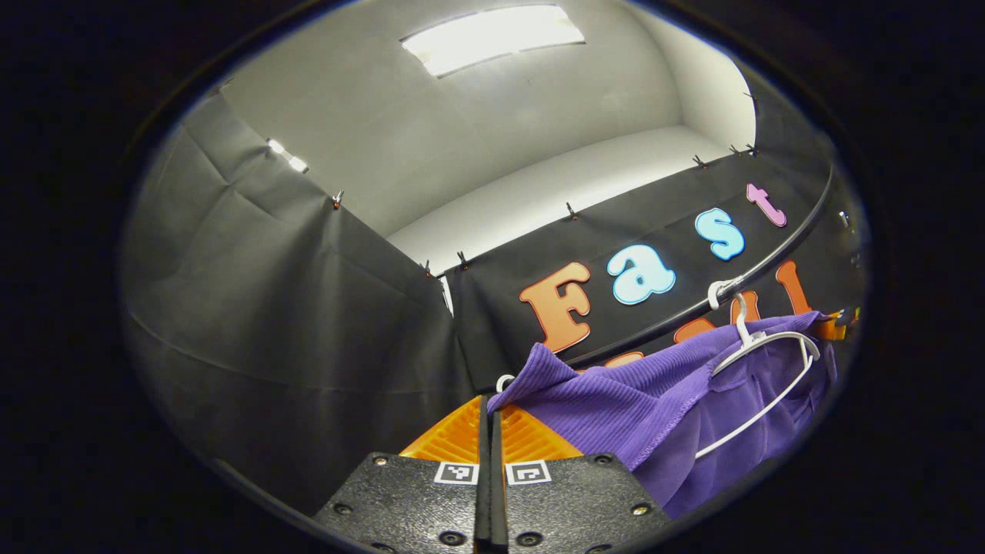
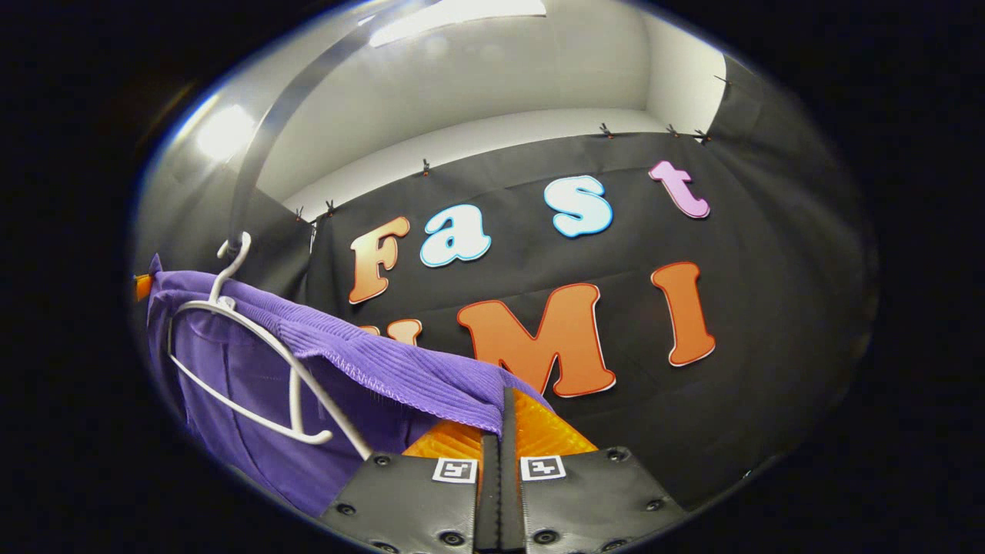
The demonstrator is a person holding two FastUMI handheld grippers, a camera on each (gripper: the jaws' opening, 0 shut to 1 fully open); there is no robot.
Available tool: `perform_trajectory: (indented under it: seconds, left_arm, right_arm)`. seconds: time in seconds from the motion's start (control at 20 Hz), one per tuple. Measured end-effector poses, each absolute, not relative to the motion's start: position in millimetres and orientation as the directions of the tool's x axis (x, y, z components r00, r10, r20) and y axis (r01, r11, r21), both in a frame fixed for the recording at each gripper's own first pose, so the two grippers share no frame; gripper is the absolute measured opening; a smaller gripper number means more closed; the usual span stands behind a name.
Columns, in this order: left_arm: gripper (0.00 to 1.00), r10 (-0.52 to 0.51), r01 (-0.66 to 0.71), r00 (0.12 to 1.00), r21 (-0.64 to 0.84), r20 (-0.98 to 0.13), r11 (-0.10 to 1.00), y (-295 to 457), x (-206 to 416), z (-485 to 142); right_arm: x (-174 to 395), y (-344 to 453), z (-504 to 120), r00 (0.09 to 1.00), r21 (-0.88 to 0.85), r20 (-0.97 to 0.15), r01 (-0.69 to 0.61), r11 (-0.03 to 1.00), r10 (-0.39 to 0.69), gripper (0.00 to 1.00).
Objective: Grasp the clothes on the hanger with both hands and then place them into the laundry hamper below.
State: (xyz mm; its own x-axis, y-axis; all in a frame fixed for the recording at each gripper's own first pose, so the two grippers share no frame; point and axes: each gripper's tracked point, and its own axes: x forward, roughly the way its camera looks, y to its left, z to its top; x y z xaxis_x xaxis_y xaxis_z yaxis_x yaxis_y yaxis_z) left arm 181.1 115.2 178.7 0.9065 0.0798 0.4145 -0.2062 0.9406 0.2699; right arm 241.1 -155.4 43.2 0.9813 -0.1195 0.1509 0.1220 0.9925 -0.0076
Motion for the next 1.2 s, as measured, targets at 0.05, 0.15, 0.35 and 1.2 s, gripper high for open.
perform_trajectory:
  seconds: [0.05,0.15,0.35,1.2]
  left_arm:
    - [0.00,0.077,-0.195,0.913,0.262,0.402,0.945,117.2,188.8,174.9]
    - [0.00,0.081,-0.196,0.926,0.287,0.369,0.938,124.6,202.7,165.9]
    - [0.00,0.169,-0.293,0.937,0.421,0.307,0.858,145.8,216.6,146.4]
    - [0.00,0.314,-0.277,0.914,0.169,-0.258,0.946,194.3,141.3,-38.9]
  right_arm:
    - [257.2,-155.6,31.5,0.986,0.011,0.133,0.098,0.995,-0.099,0.07]
    - [286.2,-151.8,4.9,0.996,0.066,0.077,0.028,0.997,-0.033,0.07]
    - [297.5,-132.4,-62.8,0.998,0.088,-0.066,-0.008,0.996,0.013,0.07]
    - [133.1,-88.3,-174.8,0.852,0.121,-0.491,0.271,0.955,-0.179,0.08]
